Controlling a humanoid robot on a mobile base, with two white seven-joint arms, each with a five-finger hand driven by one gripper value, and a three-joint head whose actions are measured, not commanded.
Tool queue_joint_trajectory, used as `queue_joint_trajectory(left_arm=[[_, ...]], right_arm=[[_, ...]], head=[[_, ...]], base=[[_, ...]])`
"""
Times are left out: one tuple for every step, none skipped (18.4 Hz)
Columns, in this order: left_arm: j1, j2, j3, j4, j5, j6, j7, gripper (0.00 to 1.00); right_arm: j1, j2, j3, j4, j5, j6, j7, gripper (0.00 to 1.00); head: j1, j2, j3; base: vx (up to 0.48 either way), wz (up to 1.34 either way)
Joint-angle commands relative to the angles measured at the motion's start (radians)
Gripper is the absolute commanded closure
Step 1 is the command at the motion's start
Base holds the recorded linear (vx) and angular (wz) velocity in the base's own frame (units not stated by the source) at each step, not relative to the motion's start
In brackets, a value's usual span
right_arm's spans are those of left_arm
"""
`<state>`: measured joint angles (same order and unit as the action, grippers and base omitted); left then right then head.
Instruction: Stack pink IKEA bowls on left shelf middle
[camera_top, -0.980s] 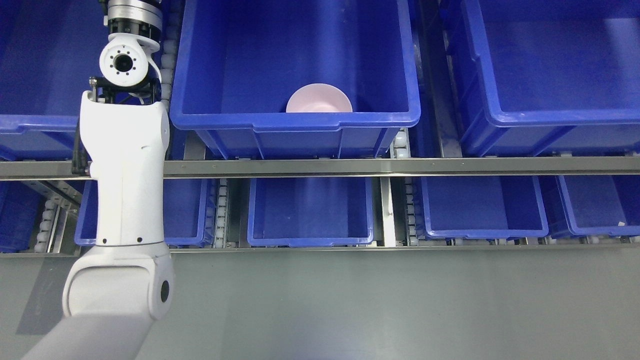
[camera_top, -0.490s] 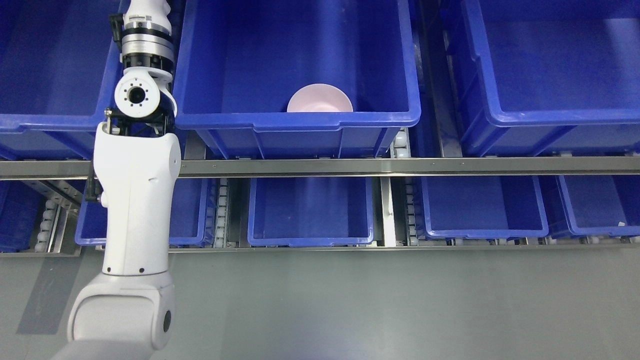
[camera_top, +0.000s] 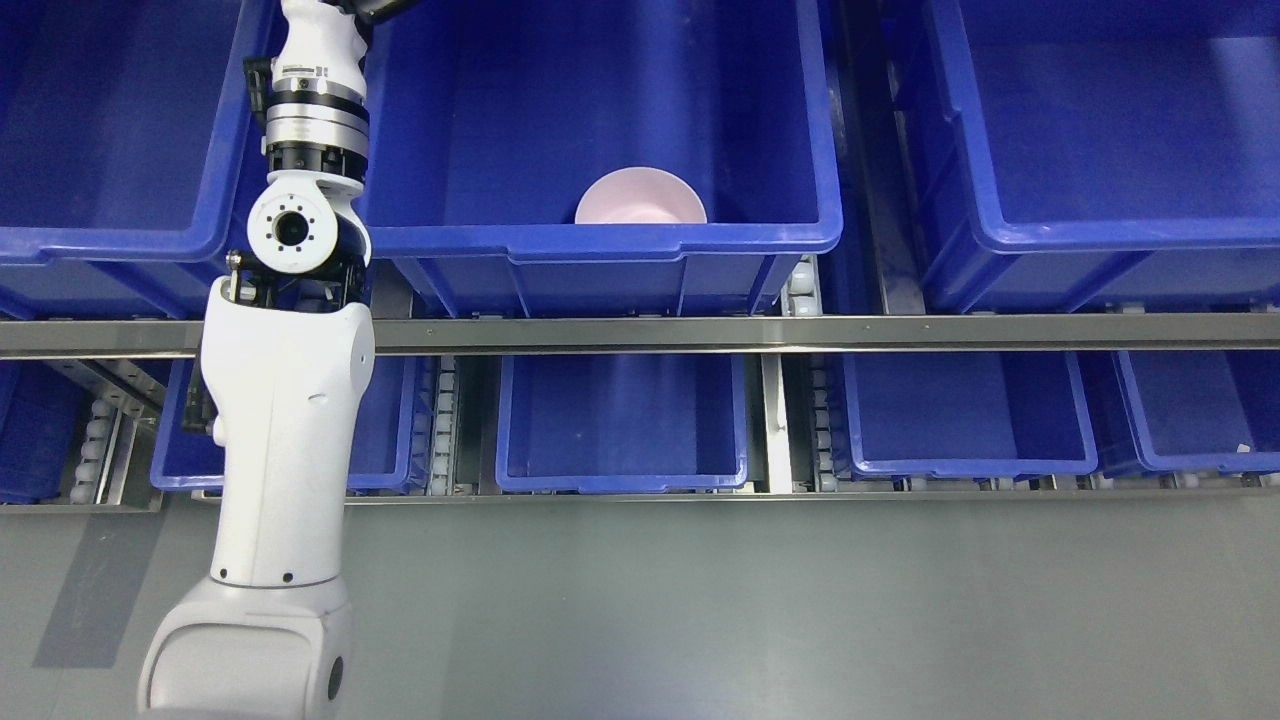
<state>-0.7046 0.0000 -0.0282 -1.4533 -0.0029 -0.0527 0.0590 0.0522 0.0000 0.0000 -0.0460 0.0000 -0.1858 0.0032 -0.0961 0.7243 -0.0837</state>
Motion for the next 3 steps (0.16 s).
queue_joint_trajectory(left_arm=[[0.008, 0.017, -0.027, -0.056, -0.017, -0.001, -0.001, 0.0], [0.007, 0.017, -0.029, -0.056, -0.015, -0.001, -0.001, 0.0], [0.005, 0.017, -0.03, -0.056, -0.015, -0.001, -0.001, 0.0]], right_arm=[[0.0, -0.017, -0.009, 0.0, 0.008, 0.0, 0.0, 0.0], [0.0, -0.017, -0.009, 0.0, 0.008, 0.0, 0.0, 0.0], [0.0, -0.017, -0.009, 0.0, 0.008, 0.0, 0.0, 0.0]], head=[[0.0, 0.0, 0.0], [0.0, 0.0, 0.0], [0.0, 0.0, 0.0]], base=[[0.0, 0.0], [0.0, 0.0], [0.0, 0.0]])
